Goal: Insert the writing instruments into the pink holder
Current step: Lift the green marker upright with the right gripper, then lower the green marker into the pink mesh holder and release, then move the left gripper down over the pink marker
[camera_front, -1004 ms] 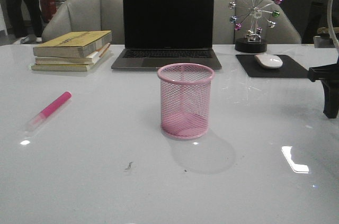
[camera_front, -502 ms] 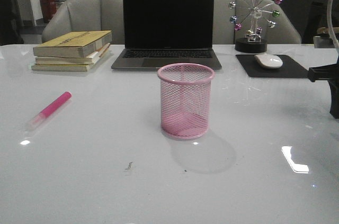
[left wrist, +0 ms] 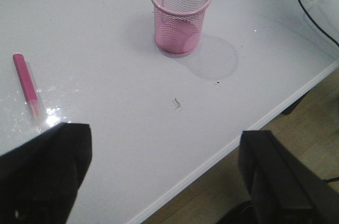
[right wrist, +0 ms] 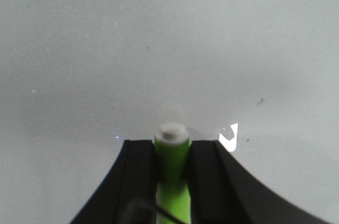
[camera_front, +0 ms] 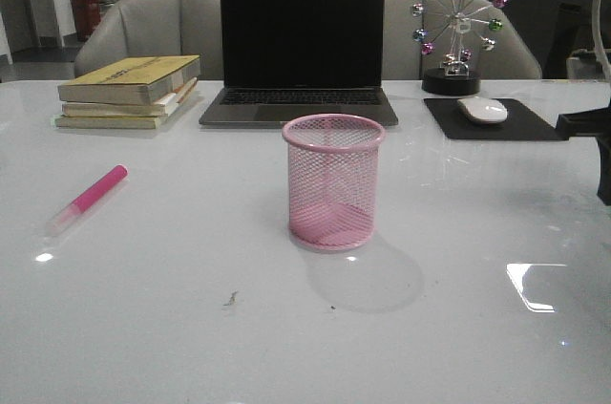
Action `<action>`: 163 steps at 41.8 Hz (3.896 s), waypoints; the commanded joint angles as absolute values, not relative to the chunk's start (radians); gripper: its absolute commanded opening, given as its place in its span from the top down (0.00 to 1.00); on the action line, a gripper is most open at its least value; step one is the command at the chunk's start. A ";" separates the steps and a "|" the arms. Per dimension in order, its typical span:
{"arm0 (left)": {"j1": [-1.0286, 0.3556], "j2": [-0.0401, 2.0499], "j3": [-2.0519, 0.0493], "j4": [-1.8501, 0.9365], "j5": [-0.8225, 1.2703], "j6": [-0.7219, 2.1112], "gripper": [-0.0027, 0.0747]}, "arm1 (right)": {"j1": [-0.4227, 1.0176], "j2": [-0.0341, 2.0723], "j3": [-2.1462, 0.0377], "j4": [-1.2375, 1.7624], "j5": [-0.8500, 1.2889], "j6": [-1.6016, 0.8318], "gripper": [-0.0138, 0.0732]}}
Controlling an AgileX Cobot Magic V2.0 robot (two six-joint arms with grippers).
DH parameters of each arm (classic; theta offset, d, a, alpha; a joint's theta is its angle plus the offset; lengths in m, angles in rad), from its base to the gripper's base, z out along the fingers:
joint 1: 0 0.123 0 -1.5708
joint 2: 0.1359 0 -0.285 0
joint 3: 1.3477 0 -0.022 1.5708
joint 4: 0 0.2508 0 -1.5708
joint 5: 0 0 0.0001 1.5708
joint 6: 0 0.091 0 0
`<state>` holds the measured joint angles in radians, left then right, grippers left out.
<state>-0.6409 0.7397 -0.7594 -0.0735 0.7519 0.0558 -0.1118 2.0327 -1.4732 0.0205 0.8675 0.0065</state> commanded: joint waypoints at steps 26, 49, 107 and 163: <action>-0.648 0.741 -0.785 -0.086 0.680 0.053 0.17 | 0.220 1.220 -0.979 0.120 0.106 -0.008 0.65; -0.648 0.741 -0.785 -0.086 0.680 0.053 0.17 | 0.561 1.443 -0.927 0.104 -0.535 -0.008 0.65; -0.648 0.741 -0.785 -0.086 0.680 0.053 0.17 | 0.555 1.288 -0.927 0.048 -0.009 -0.010 0.34; -0.257 1.269 -1.067 -0.048 0.782 0.005 0.17 | 0.555 0.708 -0.806 0.019 0.655 -0.010 0.34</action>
